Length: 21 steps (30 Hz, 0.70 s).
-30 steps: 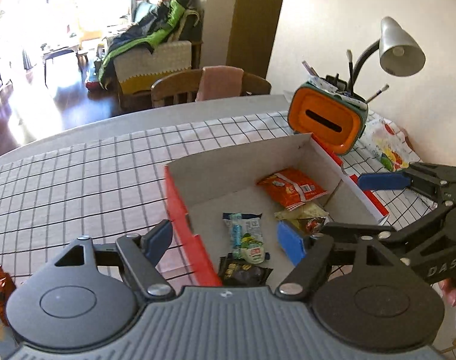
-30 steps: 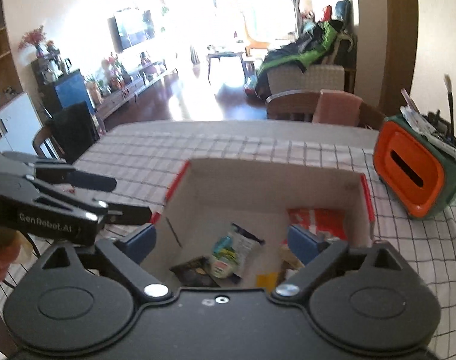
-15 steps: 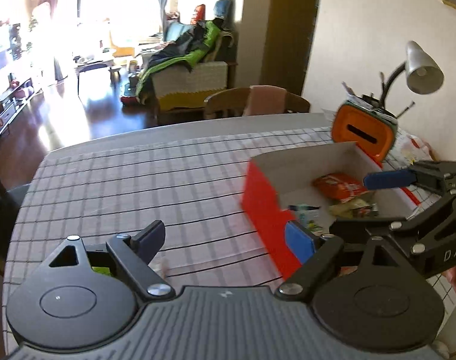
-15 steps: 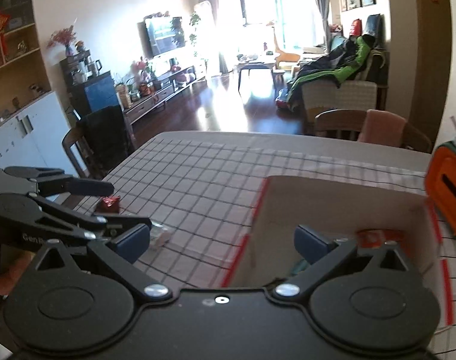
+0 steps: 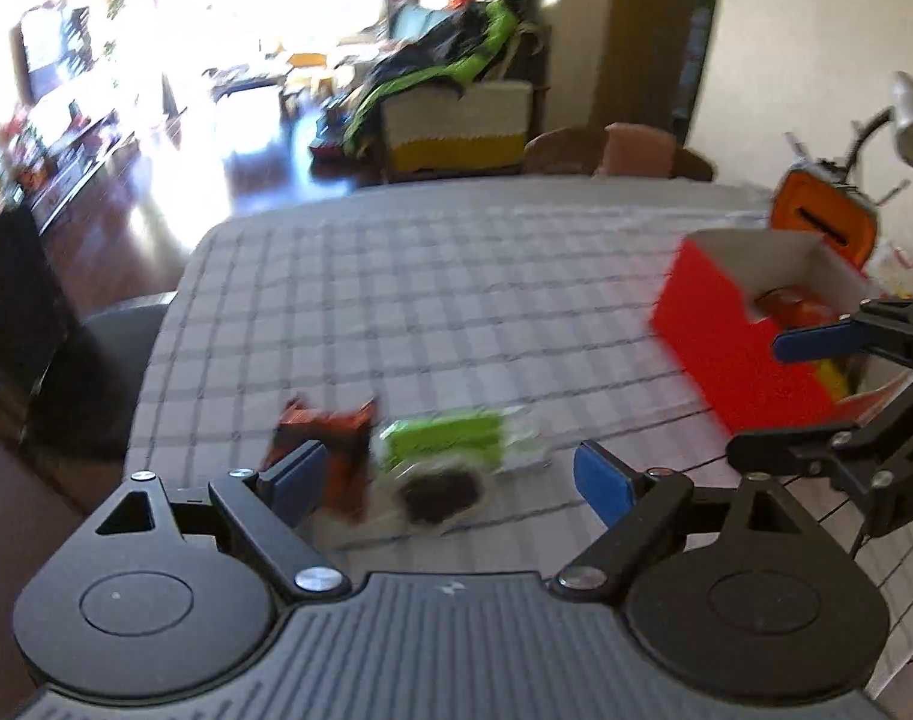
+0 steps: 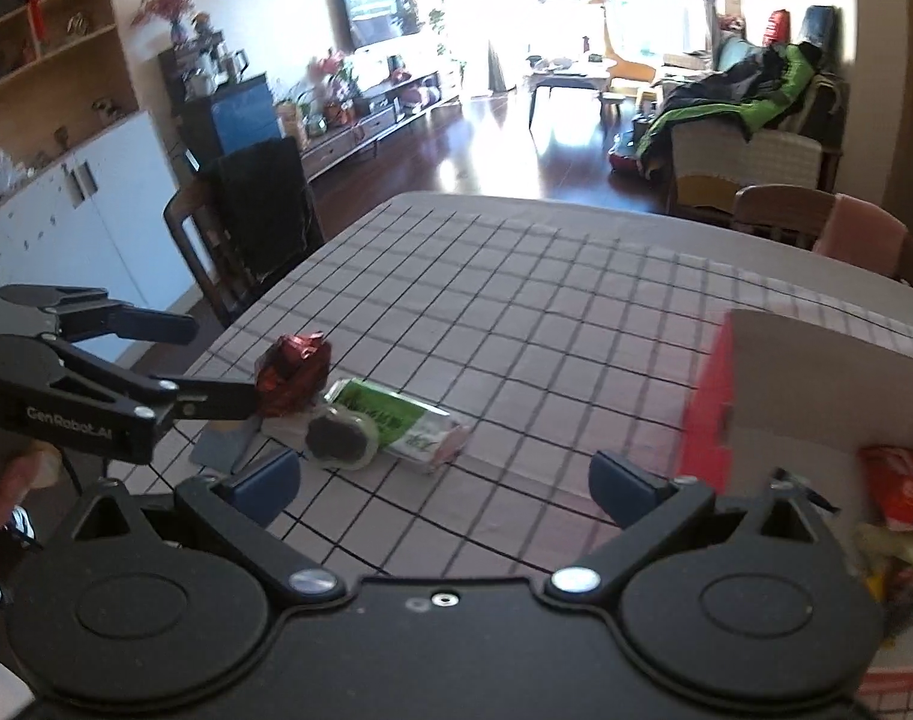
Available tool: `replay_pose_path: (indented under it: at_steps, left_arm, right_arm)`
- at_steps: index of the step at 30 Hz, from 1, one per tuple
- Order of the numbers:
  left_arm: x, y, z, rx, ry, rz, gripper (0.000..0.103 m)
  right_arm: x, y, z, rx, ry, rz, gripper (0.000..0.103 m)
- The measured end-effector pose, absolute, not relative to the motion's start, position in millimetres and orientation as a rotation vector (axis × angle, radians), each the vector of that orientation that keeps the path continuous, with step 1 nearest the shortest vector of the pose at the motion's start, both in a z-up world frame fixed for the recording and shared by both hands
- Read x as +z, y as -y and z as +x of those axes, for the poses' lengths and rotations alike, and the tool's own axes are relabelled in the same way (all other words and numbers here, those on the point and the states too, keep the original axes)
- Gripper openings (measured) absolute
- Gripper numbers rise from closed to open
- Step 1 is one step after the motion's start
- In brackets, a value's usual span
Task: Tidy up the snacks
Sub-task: 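Withdraw both tools from the box back toward the snack pile, then grasp the blue cookie packet with the left tool while the right tool grasps the green packet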
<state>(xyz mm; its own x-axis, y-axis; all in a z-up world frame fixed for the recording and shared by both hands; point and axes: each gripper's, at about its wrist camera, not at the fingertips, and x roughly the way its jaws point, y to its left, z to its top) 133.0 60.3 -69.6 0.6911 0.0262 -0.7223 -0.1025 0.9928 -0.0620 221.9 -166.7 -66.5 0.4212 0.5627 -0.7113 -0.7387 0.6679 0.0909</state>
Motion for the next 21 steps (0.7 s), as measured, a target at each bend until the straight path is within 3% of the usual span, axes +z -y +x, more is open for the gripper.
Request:
replay_pose_path:
  at_steps: [10,21]
  left_arm:
    - [-118.9,-118.3,122.3,0.215,-0.918,-0.248,0.089]
    - [-161.3,-135.6,136.4,0.344,-1.027,-0.311,0.089]
  right_arm:
    - [-112.3,99.5,239.4,0.944,-0.835,-0.448,0.102]
    - [-160.6,64.5,278.5,0.993,-0.822,-0.737,0.092]
